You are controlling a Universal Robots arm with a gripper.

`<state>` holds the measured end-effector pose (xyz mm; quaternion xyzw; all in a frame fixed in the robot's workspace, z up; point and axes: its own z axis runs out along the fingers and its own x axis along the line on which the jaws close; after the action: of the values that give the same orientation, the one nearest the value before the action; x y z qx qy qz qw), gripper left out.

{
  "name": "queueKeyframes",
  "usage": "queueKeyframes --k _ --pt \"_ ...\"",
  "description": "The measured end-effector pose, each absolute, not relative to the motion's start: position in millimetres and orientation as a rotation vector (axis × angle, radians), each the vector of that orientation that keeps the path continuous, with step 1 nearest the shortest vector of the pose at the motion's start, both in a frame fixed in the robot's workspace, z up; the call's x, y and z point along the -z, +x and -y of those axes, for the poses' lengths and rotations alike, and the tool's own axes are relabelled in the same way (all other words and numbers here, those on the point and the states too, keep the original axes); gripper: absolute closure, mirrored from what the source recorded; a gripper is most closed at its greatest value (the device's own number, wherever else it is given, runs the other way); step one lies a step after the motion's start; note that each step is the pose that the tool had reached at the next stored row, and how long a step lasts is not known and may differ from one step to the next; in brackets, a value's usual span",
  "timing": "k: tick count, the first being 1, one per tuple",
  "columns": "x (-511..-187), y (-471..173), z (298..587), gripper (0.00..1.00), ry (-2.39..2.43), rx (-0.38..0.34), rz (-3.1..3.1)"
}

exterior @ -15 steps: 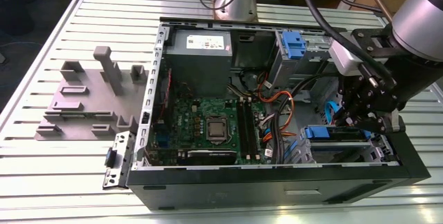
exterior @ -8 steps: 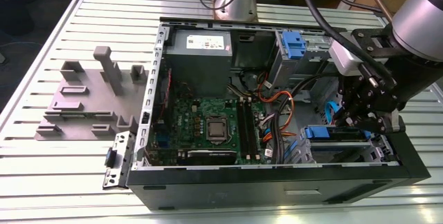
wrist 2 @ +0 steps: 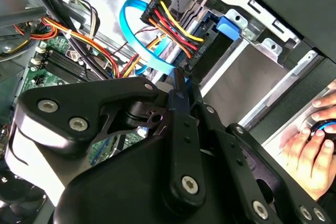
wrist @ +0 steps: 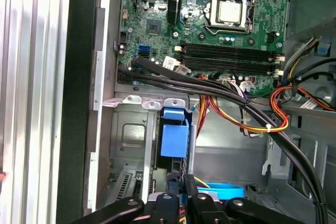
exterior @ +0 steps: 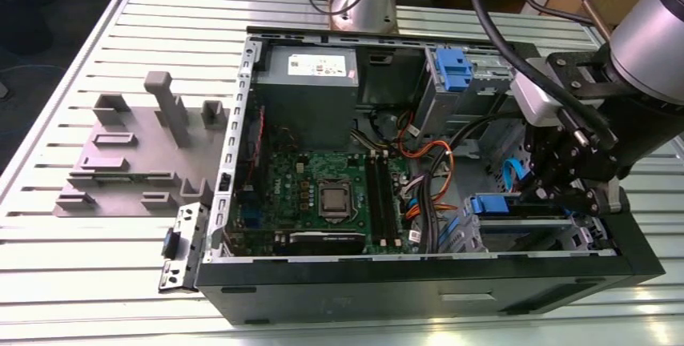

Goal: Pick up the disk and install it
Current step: 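Insert the second disk wire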

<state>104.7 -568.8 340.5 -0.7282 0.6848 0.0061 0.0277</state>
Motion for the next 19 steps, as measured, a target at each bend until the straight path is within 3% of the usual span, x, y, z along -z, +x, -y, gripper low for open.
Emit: queueKeyframes --k 19 --pt "-337.6 104.7 573.0 0.84 -2.233 -0.047 -2.101"
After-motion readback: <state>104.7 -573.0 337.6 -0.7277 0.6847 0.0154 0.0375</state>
